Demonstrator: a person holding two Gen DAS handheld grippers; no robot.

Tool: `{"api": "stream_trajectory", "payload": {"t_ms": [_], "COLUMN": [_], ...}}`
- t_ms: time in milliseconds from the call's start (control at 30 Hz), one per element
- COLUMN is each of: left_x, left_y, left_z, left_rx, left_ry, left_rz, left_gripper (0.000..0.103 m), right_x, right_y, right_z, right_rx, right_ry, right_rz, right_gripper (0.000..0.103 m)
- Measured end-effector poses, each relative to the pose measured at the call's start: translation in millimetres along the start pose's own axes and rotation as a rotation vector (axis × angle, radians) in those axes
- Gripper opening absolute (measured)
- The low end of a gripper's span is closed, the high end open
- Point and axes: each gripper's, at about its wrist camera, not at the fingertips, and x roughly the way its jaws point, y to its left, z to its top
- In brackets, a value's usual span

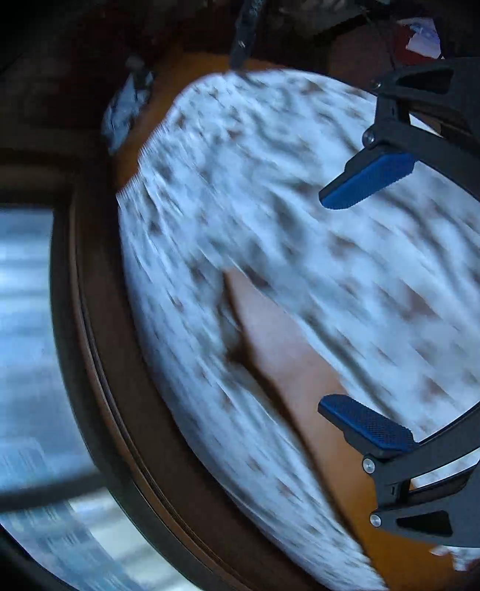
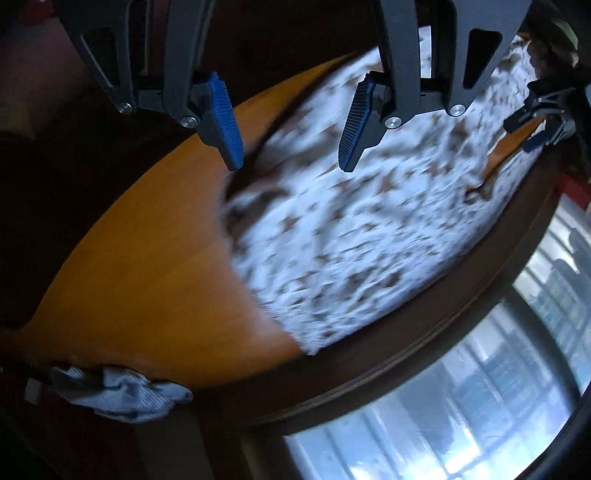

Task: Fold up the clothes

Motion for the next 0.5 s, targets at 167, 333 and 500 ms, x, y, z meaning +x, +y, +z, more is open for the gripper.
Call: {"api": "stream_trajectory", "payload": {"t_ms": [167, 333, 500], "left_x": [40.4, 72.5, 86.4], "left_y": [-36.1, -56.0, -62.1], "left_z": [39.6, 51.5, 55.5], "left_rx": [0.049, 0.095, 0.070], "left_ry": [0.019, 0.092, 0.131], "left_rz": [-0.084, -0.104, -0.075], "left_gripper": [0.102, 0.102, 0.102], "right_x": [24.5, 45.6, 45.4], "right_y": [-22.3, -30.8, -23.3], "right_z": [33.4, 49.6, 58.3], "right_rx": [0.099, 0.180, 0.201], "right_ry": [0.052, 0.040, -0.040], "right_rz": [0.014, 0.107, 0.086], "right_gripper": [0.054, 0.049, 0.007]}}
